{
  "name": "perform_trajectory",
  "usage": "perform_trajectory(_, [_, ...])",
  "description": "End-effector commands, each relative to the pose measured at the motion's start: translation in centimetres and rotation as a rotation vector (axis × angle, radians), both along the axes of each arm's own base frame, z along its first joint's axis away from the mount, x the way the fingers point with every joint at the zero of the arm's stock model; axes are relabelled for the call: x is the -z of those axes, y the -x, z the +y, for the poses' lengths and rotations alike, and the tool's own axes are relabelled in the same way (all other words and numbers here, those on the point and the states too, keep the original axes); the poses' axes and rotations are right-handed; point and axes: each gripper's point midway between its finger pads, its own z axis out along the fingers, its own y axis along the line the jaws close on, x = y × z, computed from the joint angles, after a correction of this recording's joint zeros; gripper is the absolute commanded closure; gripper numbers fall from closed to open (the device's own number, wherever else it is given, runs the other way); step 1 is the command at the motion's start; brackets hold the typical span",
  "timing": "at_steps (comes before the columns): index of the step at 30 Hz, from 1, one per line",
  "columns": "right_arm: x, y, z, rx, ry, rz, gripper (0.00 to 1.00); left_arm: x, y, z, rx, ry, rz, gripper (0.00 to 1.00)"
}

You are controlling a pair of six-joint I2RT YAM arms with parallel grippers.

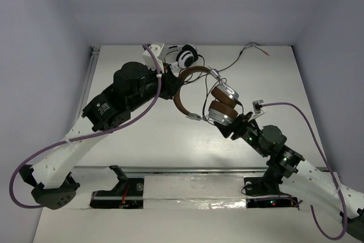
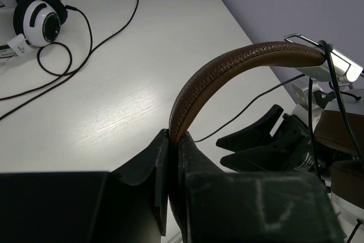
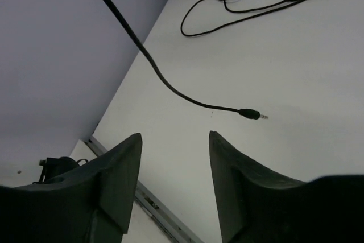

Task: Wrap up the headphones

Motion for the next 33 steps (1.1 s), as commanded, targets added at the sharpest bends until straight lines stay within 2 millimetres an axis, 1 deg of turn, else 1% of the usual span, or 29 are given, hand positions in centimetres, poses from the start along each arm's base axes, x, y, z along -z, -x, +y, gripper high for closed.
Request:
perform_trajectory(1, [-1.3,0.0,1.1,-0.061,0.019,-0.074,0.41,-4.2,-0.1,0.0,-0.009,0.109,-0.072,1.00])
perform_trajectory(3, [-1.8,-0.5,1.4,-0.053,0.029,-0.100,0.38,-4.0,0.0,0.0,-0.008,0.106,-0.068,1.00])
perform_trajectory(4, [-1.3,-0.9,1.7,-0.053,0.048,-0.090,0.38,-4.0,0.0,0.0,-0.008,0.105,-0.067,1.00])
perform_trajectory(5, [-1.5,-1.2,1.8,-0.043,0.046,-0.098,0.38,-4.0,0.0,0.0,-0.006,0.105,-0.064,1.00])
perform_trajectory(7, [-1.5,-1.9,1.8,-0.014,0.058,-0.100,0.38,-4.1,0.2,0.0,0.001,0.107,-0.062,1.00])
perform_trajectory(8, [-1.1,-2.4,1.9,-0.003,0.078,-0.098,0.38,-4.2,0.2,0.0,0.004,0.108,-0.064,1.00])
perform_trajectory(9, [-1.3,-2.9,1.8,0.018,0.083,-0.102,0.38,-4.2,0.3,-0.1,0.009,0.108,-0.063,1.00])
perform_trajectory(11, [-1.3,-3.3,1.9,0.030,0.101,-0.113,0.38,-4.3,0.4,-0.1,0.015,0.111,-0.062,1.00])
perform_trajectory(13, [-0.6,-3.9,1.9,0.054,0.122,-0.102,0.39,-4.5,0.7,-0.2,0.026,0.117,-0.063,1.00])
perform_trajectory(14, [-0.6,-4.2,2.0,0.059,0.125,-0.110,0.39,-4.5,0.7,-0.2,0.029,0.117,-0.060,1.00])
perform_trajectory(15, [0.2,-4.5,2.2,0.058,0.143,-0.097,0.39,-4.6,0.7,-0.2,0.031,0.121,-0.061,1.00])
perform_trajectory(19, [0.5,-5.1,2.8,0.061,0.153,-0.094,0.39,-4.5,0.8,-0.1,0.029,0.117,-0.060,1.00])
perform_trajectory(23, [-0.1,-5.8,3.0,0.079,0.145,-0.113,0.41,-4.5,0.8,-0.1,0.029,0.113,-0.058,1.00])
perform_trajectory(25, [-0.1,-5.8,3.3,0.068,0.149,-0.112,0.53,-4.4,0.7,-0.2,0.029,0.109,-0.055,1.00])
perform_trajectory(26, [-0.1,-5.7,3.5,0.057,0.141,-0.105,0.60,-4.6,0.8,-0.1,0.029,0.115,-0.058,1.00])
perform_trajectory(27, [0.0,-5.4,3.8,0.037,0.132,-0.100,0.75,-4.5,0.7,-0.2,0.028,0.113,-0.056,1.00])
perform_trajectory(28, [0.1,-5.2,4.0,0.023,0.122,-0.094,0.81,-4.7,0.6,-0.2,0.023,0.117,-0.061,1.00])
perform_trajectory(29, [0.0,-4.8,4.2,0.009,0.094,-0.080,0.85,-4.9,0.4,-0.3,0.017,0.117,-0.065,1.00])
perform_trajectory(30, [0.7,-4.2,4.4,-0.020,0.088,-0.060,0.91,-4.8,-0.2,-0.4,-0.002,0.112,-0.065,1.00])
perform_trajectory(31, [0.8,-3.9,4.5,-0.033,0.078,-0.047,0.95,-5.0,-0.8,-0.5,-0.020,0.112,-0.069,1.00])
perform_trajectory(32, [1.6,-3.3,4.7,-0.054,0.079,-0.014,0.97,-6.4,-1.3,-0.3,-0.047,0.122,-0.094,1.00])
perform_trajectory(33, [1.9,-3.1,4.5,-0.051,0.077,0.003,1.00,-5.9,-3.1,-0.4,-0.119,0.091,-0.092,1.00])
